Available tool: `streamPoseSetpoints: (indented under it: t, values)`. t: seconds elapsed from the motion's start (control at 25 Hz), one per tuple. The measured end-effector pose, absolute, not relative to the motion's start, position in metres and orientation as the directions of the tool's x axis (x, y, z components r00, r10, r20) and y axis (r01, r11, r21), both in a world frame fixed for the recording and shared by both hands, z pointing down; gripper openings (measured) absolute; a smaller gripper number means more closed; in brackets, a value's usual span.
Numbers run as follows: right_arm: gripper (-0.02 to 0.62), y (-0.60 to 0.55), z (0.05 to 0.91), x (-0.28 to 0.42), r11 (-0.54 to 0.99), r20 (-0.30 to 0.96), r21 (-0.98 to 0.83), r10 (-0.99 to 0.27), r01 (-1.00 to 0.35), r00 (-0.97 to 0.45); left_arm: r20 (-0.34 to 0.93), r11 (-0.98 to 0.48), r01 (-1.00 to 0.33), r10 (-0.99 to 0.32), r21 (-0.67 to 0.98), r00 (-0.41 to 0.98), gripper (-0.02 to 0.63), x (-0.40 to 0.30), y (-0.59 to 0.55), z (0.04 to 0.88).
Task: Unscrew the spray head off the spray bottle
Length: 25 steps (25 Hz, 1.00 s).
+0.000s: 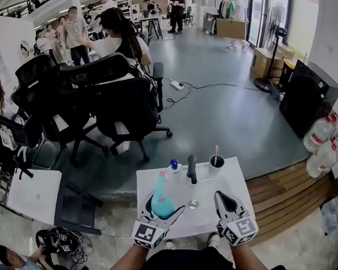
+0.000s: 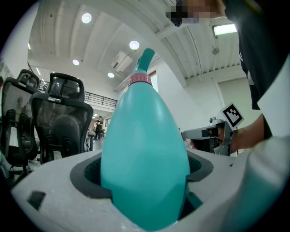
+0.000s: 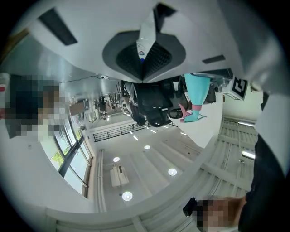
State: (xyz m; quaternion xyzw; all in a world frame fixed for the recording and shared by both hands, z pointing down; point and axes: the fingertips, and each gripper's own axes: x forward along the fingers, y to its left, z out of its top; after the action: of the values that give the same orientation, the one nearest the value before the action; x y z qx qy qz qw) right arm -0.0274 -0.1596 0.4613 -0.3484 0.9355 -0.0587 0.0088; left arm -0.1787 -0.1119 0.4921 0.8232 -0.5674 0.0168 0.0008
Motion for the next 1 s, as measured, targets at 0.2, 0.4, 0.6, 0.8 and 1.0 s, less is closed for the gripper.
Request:
streamPoseSetpoints:
  t: [0.2, 0.4, 0.6, 0.8, 1.0]
  values:
    - [0.006, -0.174, 0.45, -0.037, 0.783, 0.006, -0.091, -0.617, -0.615, -0.787, 0.034, -0.311, -0.948, -0.95, -0.063, 0.309, 0.468, -0.182, -0.12, 0.487]
    - [0.006, -0.187, 0.446, -0.037, 0.825, 0.009, -0.082, -0.56, -0.559, -0.828, 0.041, -0.288, -0.953, -0.958, -0.091, 0.285, 0.468, -0.169, -0.132, 0.492]
    - [0.006, -0.196, 0.446, -0.028, 0.856, 0.027, -0.068, -0.511, -0.512, -0.859, 0.05, -0.265, -0.961, -0.964, -0.077, 0.262, 0.468, -0.151, -0.145, 0.494]
    - [0.006, -0.197, 0.442, -0.016, 0.875, 0.011, -0.077, -0.479, -0.478, -0.878, 0.032, -0.282, -0.957, -0.959, -0.064, 0.28, 0.468, -0.129, -0.153, 0.496]
    - [0.061, -0.192, 0.432, -0.016, 0.907, -0.008, -0.104, -0.41, -0.407, -0.912, 0.042, -0.266, -0.963, -0.963, -0.048, 0.265, 0.468, -0.119, -0.156, 0.49]
